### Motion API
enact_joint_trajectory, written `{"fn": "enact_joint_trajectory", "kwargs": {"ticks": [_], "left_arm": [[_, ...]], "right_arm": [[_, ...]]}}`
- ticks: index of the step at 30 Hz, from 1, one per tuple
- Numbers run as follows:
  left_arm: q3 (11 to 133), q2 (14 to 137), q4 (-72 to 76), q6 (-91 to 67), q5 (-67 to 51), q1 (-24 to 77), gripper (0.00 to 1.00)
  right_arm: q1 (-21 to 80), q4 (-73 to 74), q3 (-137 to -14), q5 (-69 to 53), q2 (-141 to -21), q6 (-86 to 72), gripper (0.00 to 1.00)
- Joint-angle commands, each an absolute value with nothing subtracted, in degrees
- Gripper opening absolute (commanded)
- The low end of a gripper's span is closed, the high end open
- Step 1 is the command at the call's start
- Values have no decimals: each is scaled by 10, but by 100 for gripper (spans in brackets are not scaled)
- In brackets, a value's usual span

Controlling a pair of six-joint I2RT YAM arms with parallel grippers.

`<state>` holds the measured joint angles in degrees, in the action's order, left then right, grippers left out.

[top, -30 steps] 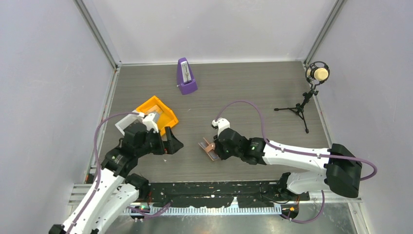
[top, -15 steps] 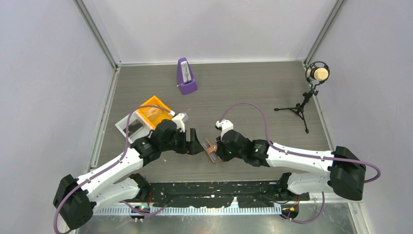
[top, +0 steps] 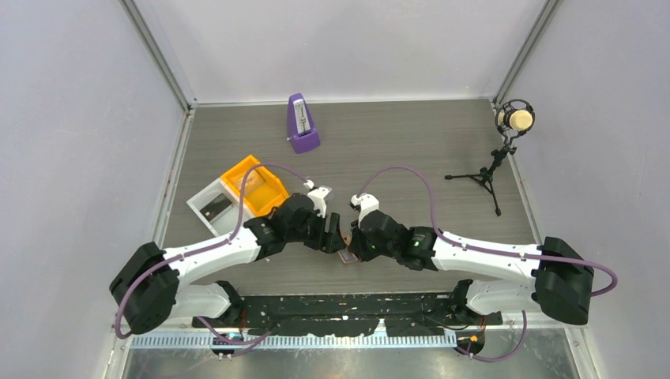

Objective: Take the credit cards out of the card holder
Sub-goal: Open the card holder at the center of the board.

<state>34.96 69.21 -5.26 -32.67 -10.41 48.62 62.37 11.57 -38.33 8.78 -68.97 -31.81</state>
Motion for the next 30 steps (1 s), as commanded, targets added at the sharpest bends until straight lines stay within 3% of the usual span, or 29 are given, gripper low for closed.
{"fn": "enact_joint_trajectory", "kwargs": {"ticks": [1, 14, 23, 30], "left_arm": [[391, 718, -6, -293, -79, 492, 64], [361, 743, 13, -305, -69, 494, 35], [349, 759, 16, -316, -64, 495, 40], [343, 760, 4, -342, -38, 495, 53]], "right_arm": [[623, 83, -381, 84, -671, -331, 5], [622, 94, -363, 120, -638, -344, 5], [618, 87, -348, 127, -617, -352, 5], [591, 85, -331, 112, -602, -360, 5]]}}
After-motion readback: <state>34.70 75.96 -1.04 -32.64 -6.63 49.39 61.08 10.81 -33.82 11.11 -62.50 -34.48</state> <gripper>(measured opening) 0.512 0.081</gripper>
